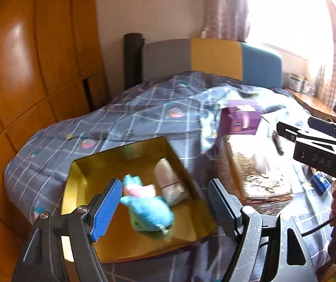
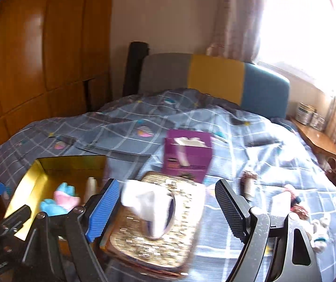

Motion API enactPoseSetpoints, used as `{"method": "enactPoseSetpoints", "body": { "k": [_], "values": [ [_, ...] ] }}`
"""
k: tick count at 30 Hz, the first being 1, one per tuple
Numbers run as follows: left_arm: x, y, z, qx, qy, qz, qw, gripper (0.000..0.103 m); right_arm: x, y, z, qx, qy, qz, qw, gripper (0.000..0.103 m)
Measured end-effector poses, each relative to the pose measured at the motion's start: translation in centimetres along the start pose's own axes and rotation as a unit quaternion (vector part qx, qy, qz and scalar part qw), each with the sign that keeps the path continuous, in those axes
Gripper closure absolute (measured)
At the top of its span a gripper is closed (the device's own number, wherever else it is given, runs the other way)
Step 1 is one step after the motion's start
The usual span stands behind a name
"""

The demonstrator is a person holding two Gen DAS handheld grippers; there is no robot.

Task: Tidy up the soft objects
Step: 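Move both tools back over the pile of soft items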

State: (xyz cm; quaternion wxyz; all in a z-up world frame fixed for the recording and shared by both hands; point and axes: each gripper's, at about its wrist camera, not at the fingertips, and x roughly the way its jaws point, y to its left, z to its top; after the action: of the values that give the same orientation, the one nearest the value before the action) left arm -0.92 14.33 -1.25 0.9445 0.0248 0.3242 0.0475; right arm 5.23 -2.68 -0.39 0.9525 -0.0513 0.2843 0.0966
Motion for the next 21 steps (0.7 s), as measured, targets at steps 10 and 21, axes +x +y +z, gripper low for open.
{"method": "enactPoseSetpoints", "body": {
  "k": [10, 21],
  "values": [
    [0.2, -7.4, 2.1, 0.072, -0.014, -0.069, 0.9949, 0.026, 0.1, -8.4, -1.8, 0.029, 0.021, -0.085, 0.996, 0.015],
    [0.7, -15.3, 3.7, 0.136, -0.006, -0.136, 0.9814, 0.026, 0.2, -19.0, -4.1, 0.053, 0.043, -0.168, 0.983, 0.013]
  ]
}}
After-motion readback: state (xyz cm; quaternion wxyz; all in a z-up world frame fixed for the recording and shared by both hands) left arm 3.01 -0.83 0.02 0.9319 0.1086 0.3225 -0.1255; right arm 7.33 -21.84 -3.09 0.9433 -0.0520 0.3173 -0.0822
